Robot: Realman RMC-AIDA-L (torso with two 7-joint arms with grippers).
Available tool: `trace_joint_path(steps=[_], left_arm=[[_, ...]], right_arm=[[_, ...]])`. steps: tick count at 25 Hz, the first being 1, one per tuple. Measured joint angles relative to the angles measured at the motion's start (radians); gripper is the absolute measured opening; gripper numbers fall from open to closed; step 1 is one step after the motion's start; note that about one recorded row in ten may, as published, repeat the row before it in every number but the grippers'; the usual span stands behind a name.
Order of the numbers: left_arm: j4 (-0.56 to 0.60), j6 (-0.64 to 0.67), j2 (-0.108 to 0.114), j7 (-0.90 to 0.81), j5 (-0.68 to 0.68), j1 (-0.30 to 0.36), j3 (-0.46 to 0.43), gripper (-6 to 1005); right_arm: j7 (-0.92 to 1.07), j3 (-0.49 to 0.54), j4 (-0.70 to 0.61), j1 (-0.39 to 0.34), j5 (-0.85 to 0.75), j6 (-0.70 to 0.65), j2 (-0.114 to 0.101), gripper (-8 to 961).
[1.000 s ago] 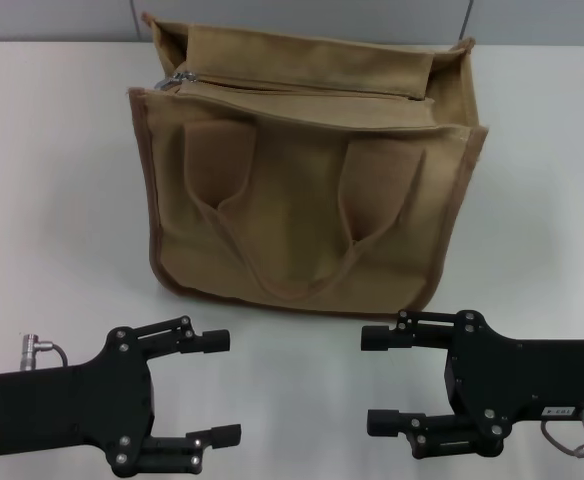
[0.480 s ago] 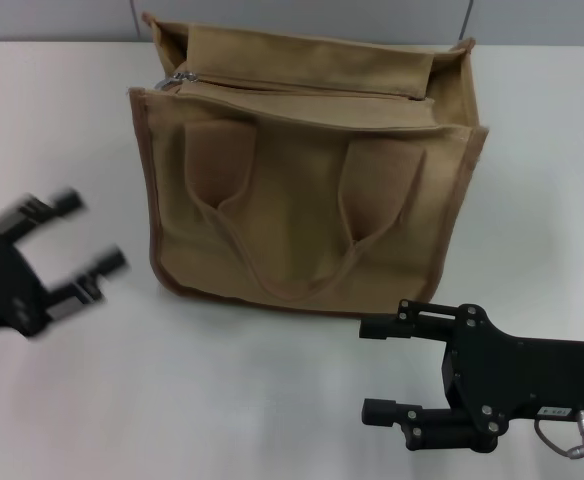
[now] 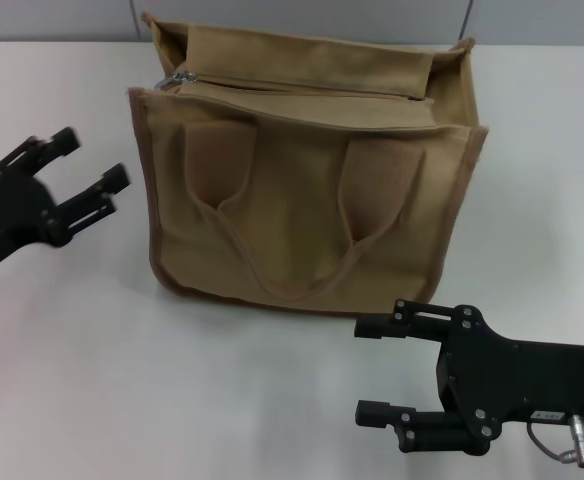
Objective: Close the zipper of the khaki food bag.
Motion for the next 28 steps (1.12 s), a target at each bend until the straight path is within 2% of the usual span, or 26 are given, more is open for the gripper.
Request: trace_joint_path(steps=[3, 9, 14, 22, 28], left_arm=[[-0.038, -0.055, 0.000, 0.002, -0.011, -0.048, -0.002, 807], [-0.082, -0.071, -0.002, 0.014, -0.045, -0.086, -0.005, 807], [-0.098, -0.023, -0.002, 0.013, -0.118, -0.088, -0.002, 806], [-0.102, -0.023, -0.001, 0.002, -0.127, -0.095, 0.006, 806], [0.010, -0.010, 0.006, -0.065, -0.109, -0.062, 0.088, 807]], right_arm=[[-0.008, 0.000, 0.007, -0.006, 0.000, 0.000, 0.000, 742], [-0.014, 0.000, 0.025, -0.010, 0.000, 0.001, 0.000, 742], [-0.035, 0.001, 0.044, -0.012, 0.001, 0.001, 0.000, 742], [-0.035, 0.002, 0.045, -0.006, 0.014, -0.001, 0.000, 743], [-0.035, 0.002, 0.045, -0.003, 0.015, 0.001, 0.000, 743]])
